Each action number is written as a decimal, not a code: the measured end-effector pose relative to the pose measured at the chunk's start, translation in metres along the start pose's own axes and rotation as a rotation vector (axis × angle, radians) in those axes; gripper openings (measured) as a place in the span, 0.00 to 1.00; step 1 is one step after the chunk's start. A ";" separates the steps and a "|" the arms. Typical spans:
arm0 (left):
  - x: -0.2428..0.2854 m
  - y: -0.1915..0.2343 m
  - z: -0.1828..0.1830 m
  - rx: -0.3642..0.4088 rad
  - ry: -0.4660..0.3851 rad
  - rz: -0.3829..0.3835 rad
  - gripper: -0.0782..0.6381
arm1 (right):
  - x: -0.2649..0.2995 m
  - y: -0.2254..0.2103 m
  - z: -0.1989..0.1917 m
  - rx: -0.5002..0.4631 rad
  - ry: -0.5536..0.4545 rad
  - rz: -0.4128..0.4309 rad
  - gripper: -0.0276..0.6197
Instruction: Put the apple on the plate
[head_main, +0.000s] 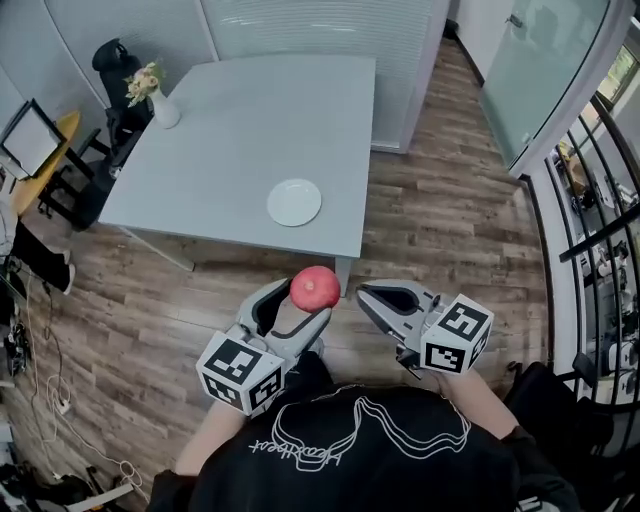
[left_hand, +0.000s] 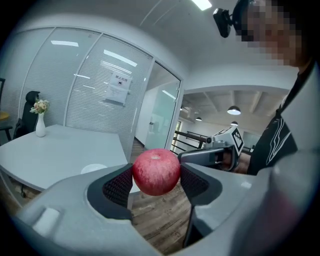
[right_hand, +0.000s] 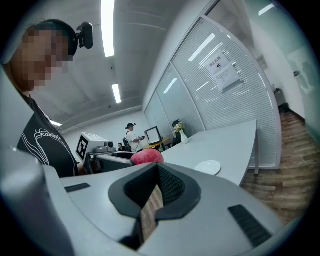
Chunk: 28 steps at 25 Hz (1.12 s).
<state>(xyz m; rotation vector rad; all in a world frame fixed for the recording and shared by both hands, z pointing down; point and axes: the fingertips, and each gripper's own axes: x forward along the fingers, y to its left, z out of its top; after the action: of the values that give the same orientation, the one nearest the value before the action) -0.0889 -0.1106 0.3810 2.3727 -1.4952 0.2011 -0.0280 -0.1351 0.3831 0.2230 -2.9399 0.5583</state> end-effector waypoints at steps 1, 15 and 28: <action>0.004 0.012 0.003 0.004 0.008 -0.007 0.52 | 0.009 -0.006 0.005 0.003 -0.001 -0.010 0.06; 0.071 0.147 0.021 0.090 0.097 -0.089 0.52 | 0.093 -0.084 0.035 0.061 -0.036 -0.174 0.06; 0.138 0.232 -0.015 0.161 0.186 -0.080 0.52 | 0.116 -0.137 0.010 0.173 -0.005 -0.308 0.06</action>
<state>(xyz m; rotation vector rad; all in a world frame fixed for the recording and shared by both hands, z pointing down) -0.2351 -0.3141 0.4815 2.4544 -1.3404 0.5255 -0.1193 -0.2783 0.4409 0.6828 -2.7818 0.7617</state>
